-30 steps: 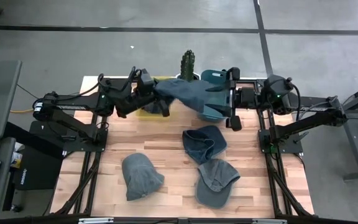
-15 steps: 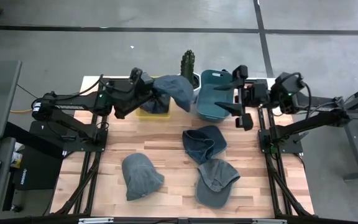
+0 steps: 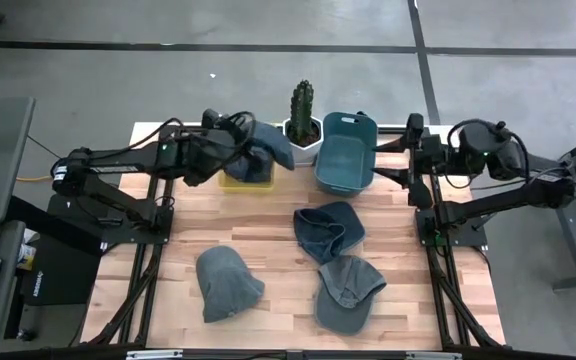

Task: Pick & Place hat
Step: Put the left blue cap into the yellow bin

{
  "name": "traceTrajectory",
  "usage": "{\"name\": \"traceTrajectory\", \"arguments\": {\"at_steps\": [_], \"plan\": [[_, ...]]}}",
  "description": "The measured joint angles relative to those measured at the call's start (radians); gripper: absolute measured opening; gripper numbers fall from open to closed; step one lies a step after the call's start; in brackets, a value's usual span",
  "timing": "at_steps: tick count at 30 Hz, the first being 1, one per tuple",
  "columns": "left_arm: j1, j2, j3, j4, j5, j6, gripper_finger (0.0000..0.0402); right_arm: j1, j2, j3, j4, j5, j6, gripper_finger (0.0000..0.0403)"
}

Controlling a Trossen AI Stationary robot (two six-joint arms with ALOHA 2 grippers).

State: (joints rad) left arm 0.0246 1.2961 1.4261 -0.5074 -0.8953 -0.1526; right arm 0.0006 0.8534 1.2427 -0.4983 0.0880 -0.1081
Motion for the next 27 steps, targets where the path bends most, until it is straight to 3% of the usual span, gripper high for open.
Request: {"name": "traceTrajectory", "arguments": {"at_steps": [7,12,21,27], "plan": [[0.139,0.013,0.000,-0.146,0.103,-0.047,0.0000,-0.016,-0.010,0.000,-0.170,0.028,-0.022,0.0202],[0.214,0.016,-0.002,-0.197,0.172,-0.093,0.0000,-0.066,-0.038,-0.011,-0.240,-0.021,-0.027,0.0202],[0.231,0.027,-0.161,-0.155,0.218,-0.235,0.0000,-0.177,-0.221,-0.176,-0.227,-0.079,-0.026,0.0202],[0.231,0.028,-0.287,-0.039,0.258,-0.306,0.0000,-0.214,-0.310,-0.262,-0.159,-0.125,-0.005,0.0202]]}}
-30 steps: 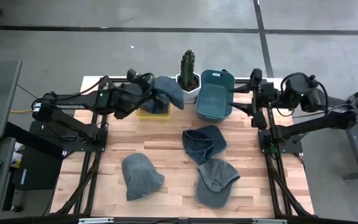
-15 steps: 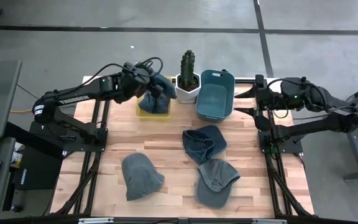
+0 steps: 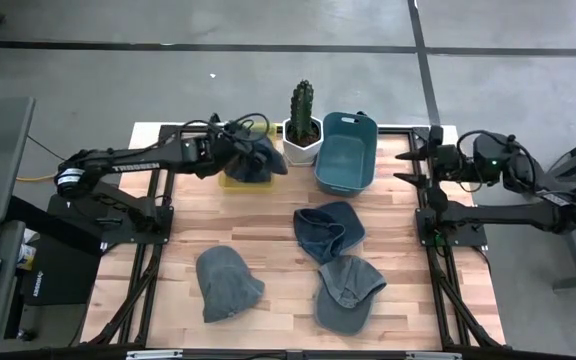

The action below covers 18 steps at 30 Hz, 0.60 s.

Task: Pick & Place hat
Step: Put the left blue cap into the yellow bin

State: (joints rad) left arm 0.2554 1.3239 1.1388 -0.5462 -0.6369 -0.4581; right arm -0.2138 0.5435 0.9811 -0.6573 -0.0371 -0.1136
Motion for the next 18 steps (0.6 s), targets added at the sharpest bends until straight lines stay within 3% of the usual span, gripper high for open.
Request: {"name": "traceTrajectory", "arguments": {"at_steps": [7,18], "plan": [[0.035,0.000,-0.071,0.096,0.034,0.009,0.0000,-0.017,-0.022,-0.041,0.004,-0.071,0.051,0.0202],[0.217,0.000,-0.071,0.181,0.194,0.234,0.0000,-0.018,-0.022,-0.048,0.004,-0.086,0.088,0.0202]]}}
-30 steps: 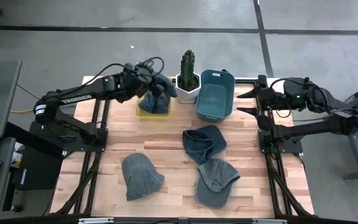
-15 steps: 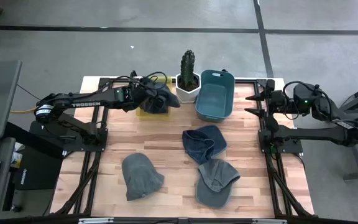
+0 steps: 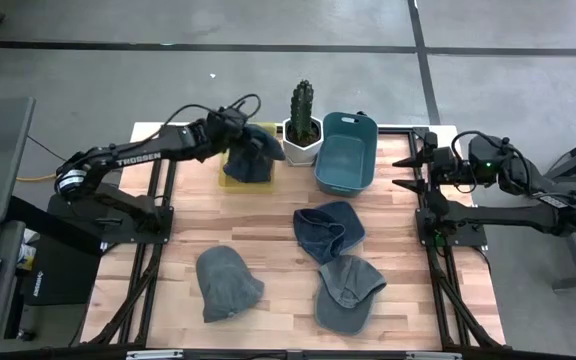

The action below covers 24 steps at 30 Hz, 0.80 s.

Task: Pick & Place hat
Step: Put the left blue cap into the yellow bin

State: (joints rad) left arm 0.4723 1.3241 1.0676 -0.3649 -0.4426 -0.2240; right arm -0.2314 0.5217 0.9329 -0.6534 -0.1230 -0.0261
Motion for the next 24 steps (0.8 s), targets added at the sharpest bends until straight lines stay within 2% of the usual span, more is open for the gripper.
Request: {"name": "traceTrajectory", "arguments": {"at_steps": [9,18,24], "plan": [[0.137,0.077,0.001,0.080,0.169,0.131,0.0000,0.000,0.000,0.000,0.000,0.007,0.017,0.0202],[0.203,0.176,0.001,0.089,0.175,0.149,0.0000,0.000,0.000,0.000,-0.001,0.011,0.029,0.0202],[0.201,0.184,0.001,0.163,0.152,0.173,0.0000,0.000,0.000,0.000,-0.001,0.013,0.047,0.0202]]}}
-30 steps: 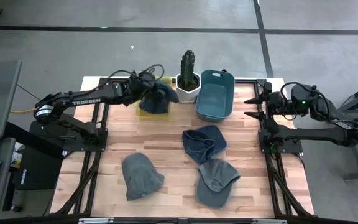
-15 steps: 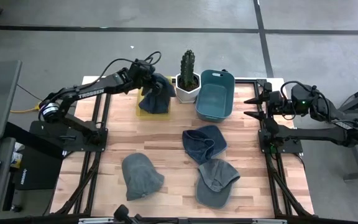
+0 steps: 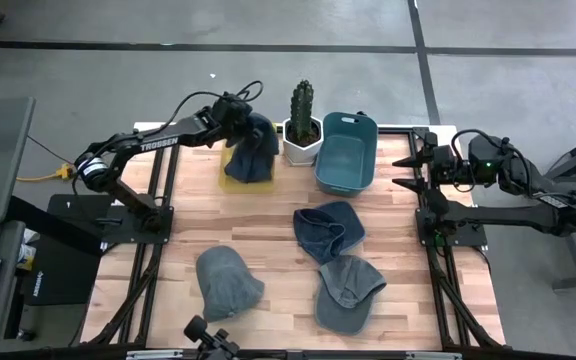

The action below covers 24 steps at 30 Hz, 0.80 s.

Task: Pick & Place hat
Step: Put the left blue cap into the yellow bin

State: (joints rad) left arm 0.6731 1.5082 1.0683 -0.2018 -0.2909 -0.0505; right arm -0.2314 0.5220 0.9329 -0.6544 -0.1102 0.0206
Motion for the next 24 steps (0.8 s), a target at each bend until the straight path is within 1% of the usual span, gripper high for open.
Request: {"name": "traceTrajectory", "arguments": {"at_steps": [2,5,12,17,24], "plan": [[0.001,0.000,0.000,0.021,-0.004,0.004,0.0000,0.000,0.000,0.000,0.000,0.001,0.002,0.0202],[0.002,0.000,0.000,0.016,-0.040,0.002,0.0000,0.000,0.000,0.000,0.000,0.002,0.002,0.0202],[0.005,0.001,0.000,0.015,-0.058,0.003,0.0000,0.000,0.001,0.000,0.000,0.003,0.002,0.0202],[0.015,0.021,0.000,-0.061,-0.034,-0.006,0.0000,0.000,0.001,0.001,0.000,0.003,0.002,0.0202],[0.014,0.033,0.001,-0.108,0.014,-0.010,0.0000,0.000,0.001,0.001,0.000,0.002,0.001,0.0202]]}}
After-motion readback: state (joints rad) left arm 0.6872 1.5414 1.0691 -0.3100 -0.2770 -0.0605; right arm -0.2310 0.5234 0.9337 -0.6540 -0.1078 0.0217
